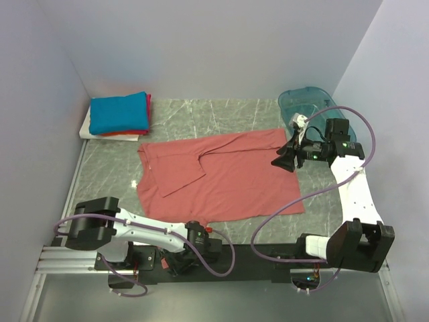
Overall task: Fold and stack the t-shirts
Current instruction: Fold the tshirt
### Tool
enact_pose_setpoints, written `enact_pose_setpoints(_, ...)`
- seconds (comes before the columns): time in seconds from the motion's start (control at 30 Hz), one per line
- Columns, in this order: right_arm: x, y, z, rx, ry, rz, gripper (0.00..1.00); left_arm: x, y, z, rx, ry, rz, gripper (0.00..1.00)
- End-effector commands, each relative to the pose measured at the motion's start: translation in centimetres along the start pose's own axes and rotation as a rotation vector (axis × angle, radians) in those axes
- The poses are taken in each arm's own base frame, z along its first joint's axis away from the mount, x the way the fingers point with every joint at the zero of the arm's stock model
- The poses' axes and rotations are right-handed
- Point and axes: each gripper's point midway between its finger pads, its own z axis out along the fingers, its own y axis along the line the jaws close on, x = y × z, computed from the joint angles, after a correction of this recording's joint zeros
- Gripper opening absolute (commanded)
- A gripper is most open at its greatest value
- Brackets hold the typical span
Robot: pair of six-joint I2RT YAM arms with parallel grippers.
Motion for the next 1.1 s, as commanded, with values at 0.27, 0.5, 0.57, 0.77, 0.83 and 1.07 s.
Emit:
enact_pose_setpoints(0.27,-0.9,0.1,-0.5,-0.038,-0.028,-0.01,0.62,-1.1,0.3,1.9,0.049,-0.009,-0.037,0.49)
enact_pose_setpoints(0.5,-0.8,-0.1,-0.7,-0.028,-0.03,-0.005,0.62,-0.3,0.2,2.3,0.074,0.01,-0.031,0.46)
enact_pose_setpoints(0.57,-0.7,-0.2,-0.7,-0.03,-0.029,0.001,0.62,0.2,0.3,2.6,0.071,0.024,-0.033,0.46)
enact_pose_setpoints(0.77,-0.8,-0.1,-0.9,-0.033,-0.032,0.006,0.63,0.5,-0.1,2.9,0.093,0.043,-0.033,0.43)
enact_pose_setpoints(0.83,-0.8,-0.1,-0.9,-0.032,-0.034,0.006,0.63,0.5,-0.2,3.0,0.098,0.044,-0.033,0.41)
enact_pose_setpoints(1.07,-0.9,0.0,-1.0,-0.036,-0.038,0.005,0.63,0.5,-0.1,3.2,0.093,0.043,-0.033,0.39)
